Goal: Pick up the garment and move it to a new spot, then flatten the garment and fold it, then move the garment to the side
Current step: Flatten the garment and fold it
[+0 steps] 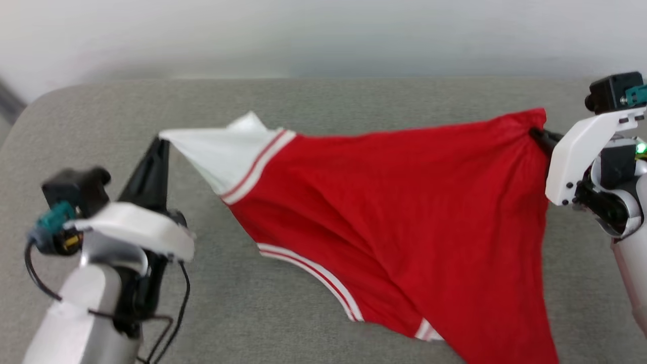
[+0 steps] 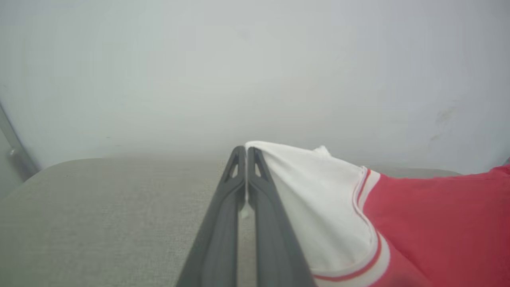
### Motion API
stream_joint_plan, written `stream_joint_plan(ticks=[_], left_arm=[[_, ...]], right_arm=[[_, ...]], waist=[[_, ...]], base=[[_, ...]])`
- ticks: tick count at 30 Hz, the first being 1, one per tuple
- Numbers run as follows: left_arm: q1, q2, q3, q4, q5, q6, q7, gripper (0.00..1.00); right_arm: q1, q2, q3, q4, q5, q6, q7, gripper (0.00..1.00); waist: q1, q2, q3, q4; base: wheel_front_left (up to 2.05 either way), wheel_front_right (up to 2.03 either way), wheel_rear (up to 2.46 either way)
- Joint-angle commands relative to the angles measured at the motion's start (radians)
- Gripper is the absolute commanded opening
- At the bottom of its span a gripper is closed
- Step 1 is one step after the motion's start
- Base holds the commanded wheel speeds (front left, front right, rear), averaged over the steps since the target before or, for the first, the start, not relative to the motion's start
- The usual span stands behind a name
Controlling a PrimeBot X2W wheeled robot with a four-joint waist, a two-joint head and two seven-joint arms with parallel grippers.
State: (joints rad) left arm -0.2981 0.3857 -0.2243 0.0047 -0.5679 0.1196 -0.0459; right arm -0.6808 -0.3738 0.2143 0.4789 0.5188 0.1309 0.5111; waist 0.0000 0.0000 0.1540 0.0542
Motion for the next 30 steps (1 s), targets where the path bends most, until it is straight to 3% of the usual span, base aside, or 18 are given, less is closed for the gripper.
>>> stream_joint_plan(ticks=[1,11,14,25,30], left_arm=[[-0.032,0.003,0.005,0.009,-0.006,-0.003,0.006,0.00],[-0.432,-0.005,0.007,0.249,-0.013,-0.044,0.067,0.00],[-0.556,-0.004,0.016,0.328,-0.001,-0.036,0.059,0.00],[-1.007,0.041,0.049,0.523,0.051,-0.035,-0.010,0.00],[-1.137,0.063,0.053,0.578,0.063,-0.045,-0.019,0.00]], right_arm=[[-0.021,0.008,-0.005,0.002,-0.011,0.000,-0.015,0.00],[-0.191,0.055,-0.070,0.065,-0.146,0.000,-0.164,0.00],[-0.264,0.063,-0.088,0.093,-0.191,0.000,-0.217,0.00],[-0.623,0.053,-0.131,0.133,-0.266,-0.001,-0.355,0.00],[-0.755,0.050,-0.127,0.170,-0.256,-0.001,-0.374,0.00]], waist=[[0.0000,0.0000,-0.021,-0.035],[0.0000,0.0000,0.026,-0.100],[0.0000,0.0000,0.059,-0.111],[0.0000,0.0000,0.246,-0.121],[0.0000,0.0000,0.330,-0.123]], base=[[0.00,0.00,0.00],[0.00,0.00,0.00],[0.00,0.00,0.00],[0.00,0.00,0.00],[0.00,0.00,0.00]])
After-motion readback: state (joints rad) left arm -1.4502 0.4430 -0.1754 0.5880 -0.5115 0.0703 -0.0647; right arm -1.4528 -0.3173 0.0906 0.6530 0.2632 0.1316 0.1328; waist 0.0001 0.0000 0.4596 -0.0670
